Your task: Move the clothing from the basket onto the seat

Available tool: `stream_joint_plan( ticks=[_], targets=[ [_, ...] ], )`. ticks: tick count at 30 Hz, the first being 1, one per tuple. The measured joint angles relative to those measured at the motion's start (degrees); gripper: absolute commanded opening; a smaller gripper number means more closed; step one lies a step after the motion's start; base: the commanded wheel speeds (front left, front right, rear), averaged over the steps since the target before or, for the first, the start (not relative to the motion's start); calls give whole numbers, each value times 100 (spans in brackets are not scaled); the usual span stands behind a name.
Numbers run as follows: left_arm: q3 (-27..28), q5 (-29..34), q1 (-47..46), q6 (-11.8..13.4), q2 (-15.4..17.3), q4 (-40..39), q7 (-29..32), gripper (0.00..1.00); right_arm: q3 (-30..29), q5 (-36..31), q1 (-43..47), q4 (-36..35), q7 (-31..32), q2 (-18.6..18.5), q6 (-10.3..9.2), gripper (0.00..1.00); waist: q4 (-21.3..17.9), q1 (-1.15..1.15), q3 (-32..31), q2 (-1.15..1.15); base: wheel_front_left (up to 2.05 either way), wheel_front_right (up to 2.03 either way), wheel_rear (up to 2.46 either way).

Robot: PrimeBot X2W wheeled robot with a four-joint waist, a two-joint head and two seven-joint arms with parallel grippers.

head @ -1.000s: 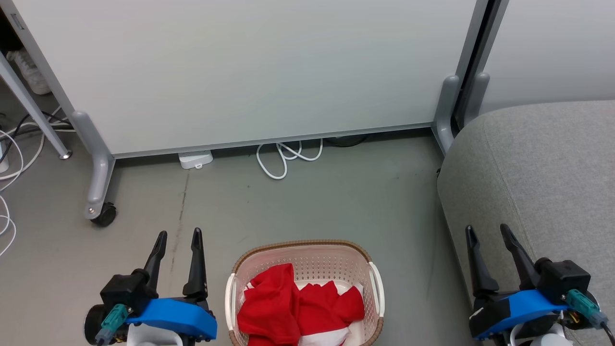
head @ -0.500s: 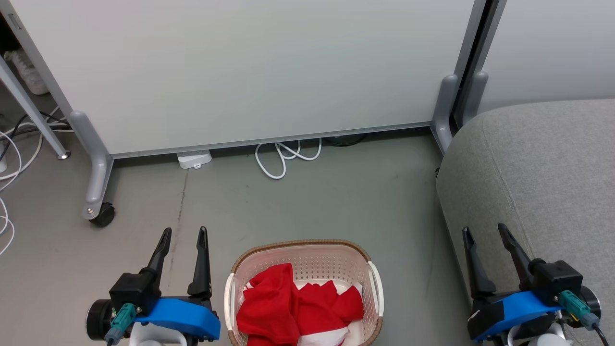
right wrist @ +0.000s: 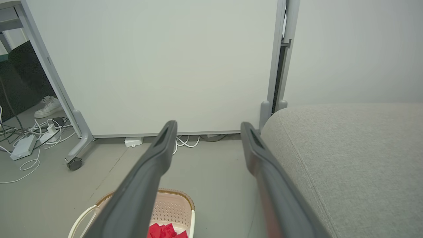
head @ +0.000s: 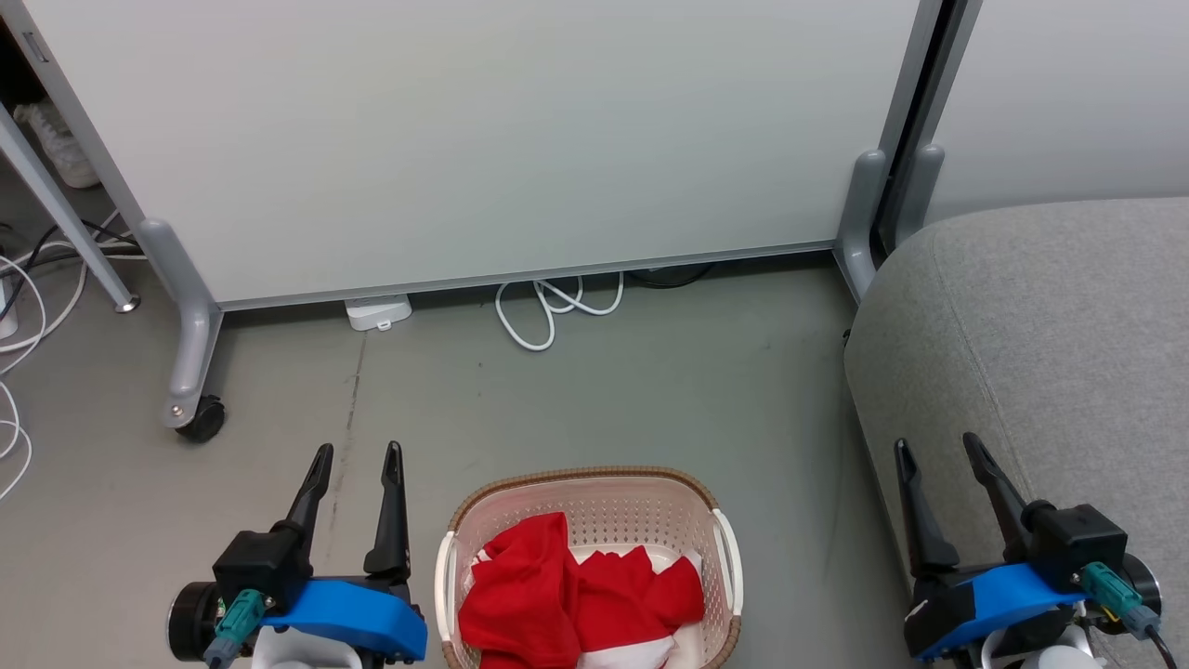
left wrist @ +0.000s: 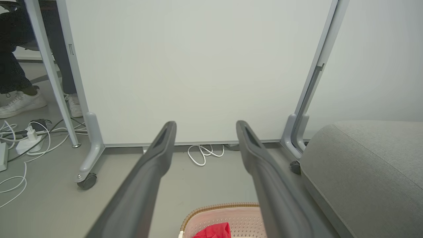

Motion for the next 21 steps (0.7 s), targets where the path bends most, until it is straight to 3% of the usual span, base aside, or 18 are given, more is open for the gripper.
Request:
stream_joint_plan(
  ticks=[11, 21],
  targets=[
    [20, -43, -75, -7, -2, 118, 0, 100, 40, 44, -75, -41, -8, -1, 0, 100, -111, 0, 208, 0, 0, 0, 0],
    [-21, -52, -966, -8, 23, 727, -1, 100, 146, 33, -457, -267, -8, -5, 0, 100, -303, 0, 977, 0, 0, 0, 0]
  ],
)
